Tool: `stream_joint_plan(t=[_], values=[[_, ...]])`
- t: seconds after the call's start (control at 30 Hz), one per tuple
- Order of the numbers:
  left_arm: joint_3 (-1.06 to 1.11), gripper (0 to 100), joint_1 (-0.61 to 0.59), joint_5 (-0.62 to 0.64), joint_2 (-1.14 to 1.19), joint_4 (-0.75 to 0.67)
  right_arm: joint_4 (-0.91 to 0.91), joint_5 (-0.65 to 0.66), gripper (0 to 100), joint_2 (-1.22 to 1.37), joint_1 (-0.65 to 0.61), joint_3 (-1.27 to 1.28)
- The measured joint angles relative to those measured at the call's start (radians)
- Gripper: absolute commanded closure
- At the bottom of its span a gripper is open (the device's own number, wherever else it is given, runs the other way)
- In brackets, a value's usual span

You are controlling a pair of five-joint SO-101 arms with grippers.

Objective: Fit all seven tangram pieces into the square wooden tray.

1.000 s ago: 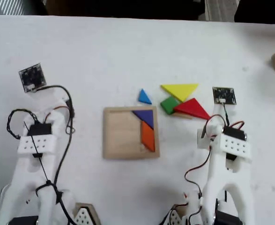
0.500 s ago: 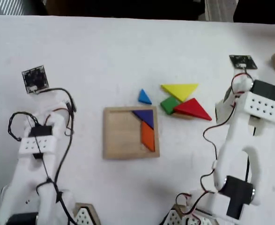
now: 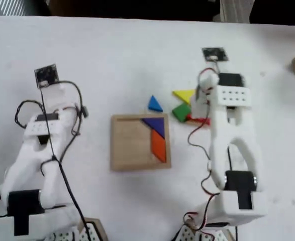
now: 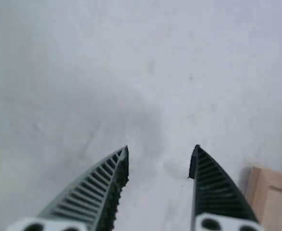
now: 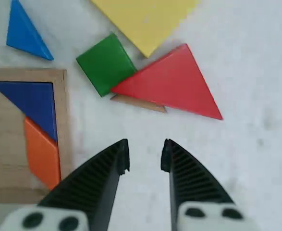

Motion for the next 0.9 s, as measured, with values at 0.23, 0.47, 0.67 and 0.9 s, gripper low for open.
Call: stream_joint_plan(t=[0.23, 0.47, 0.67, 0.9], values=[[0.000, 78, 0.003, -0.087, 0.000, 0.000, -0.204, -0.041, 88.5, 0.180, -0.063, 0.066], [0.000, 78, 0.020, -0.107, 0.000, 0.000, -0.146, -0.032, 88.5, 0.160, -0.080, 0.043], [0.000, 78, 0.020, -0.107, 0.000, 0.000, -0.215, -0.031, 89.1, 0.161, -0.083, 0.089], [0.000, 78, 0.020, -0.107, 0.000, 0.000, -0.218, -0.031, 94.9, 0.161, -0.087, 0.091]])
